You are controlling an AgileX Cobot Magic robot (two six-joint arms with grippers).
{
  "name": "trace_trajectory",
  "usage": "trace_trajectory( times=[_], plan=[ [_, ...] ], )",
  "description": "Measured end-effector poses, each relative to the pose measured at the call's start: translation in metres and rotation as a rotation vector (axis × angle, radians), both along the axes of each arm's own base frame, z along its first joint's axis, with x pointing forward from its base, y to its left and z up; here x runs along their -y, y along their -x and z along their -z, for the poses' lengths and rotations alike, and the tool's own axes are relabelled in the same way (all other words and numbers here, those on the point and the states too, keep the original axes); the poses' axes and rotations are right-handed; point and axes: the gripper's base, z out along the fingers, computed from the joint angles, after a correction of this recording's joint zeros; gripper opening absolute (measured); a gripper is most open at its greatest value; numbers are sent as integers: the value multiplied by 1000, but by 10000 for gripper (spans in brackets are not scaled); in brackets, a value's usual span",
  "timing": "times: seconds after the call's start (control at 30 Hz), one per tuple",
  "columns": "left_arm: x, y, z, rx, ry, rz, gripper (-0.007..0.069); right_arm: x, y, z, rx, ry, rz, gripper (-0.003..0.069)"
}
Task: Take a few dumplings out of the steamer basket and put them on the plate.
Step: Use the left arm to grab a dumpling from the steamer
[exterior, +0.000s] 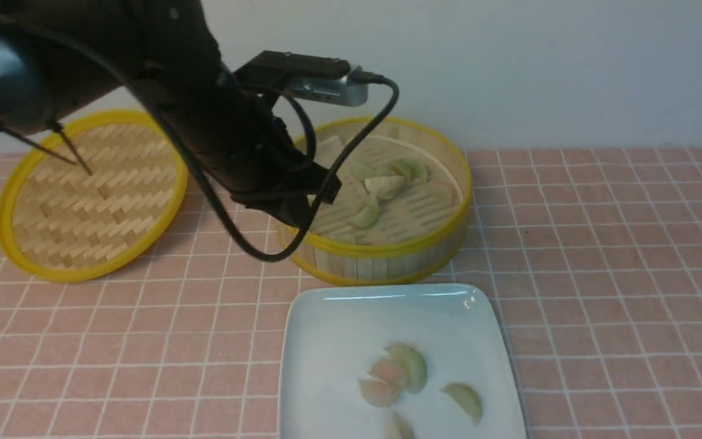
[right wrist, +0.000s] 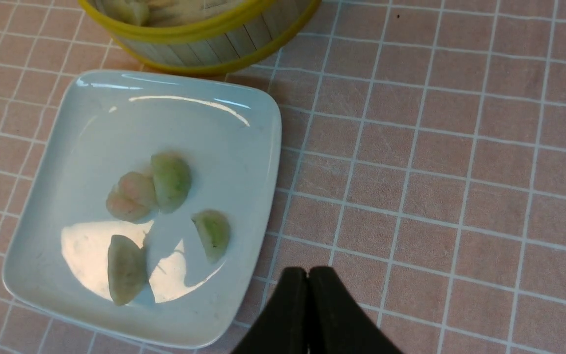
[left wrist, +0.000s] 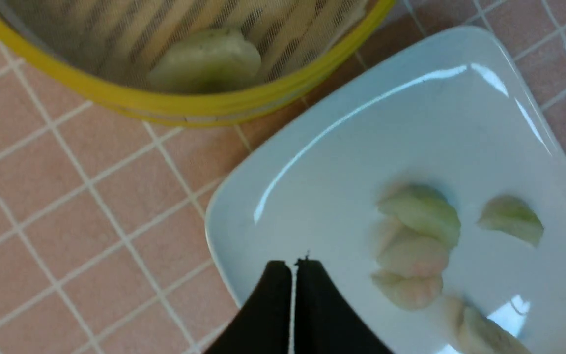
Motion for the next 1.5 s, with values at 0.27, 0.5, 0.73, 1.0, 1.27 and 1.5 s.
trace_trajectory(
  times=[0.27,0.5,0.73,1.0,1.27,1.5],
  plan=[
    [21,-55,44,56,-10,-12,227,-2,0,-1,0,-20,-3,-13],
    [36,-90,94,-7,-20,-46,470,-2,0,-1,0,-23,-3,-13],
    [41,-97,123,-88,-48,-38,473,-2,0,-1,0,-23,-3,-13],
    [40,-92,123,-149,-71,-26,435,-2,0,-1,0,-24,-3,-13],
    [40,-91,101,-176,-84,-4,435,-2,0,-1,0,-23,-3,-13],
    [43,-97,45,-41,-26,-6,435,-2,0,-1,0,-23,-3,-13]
  ],
)
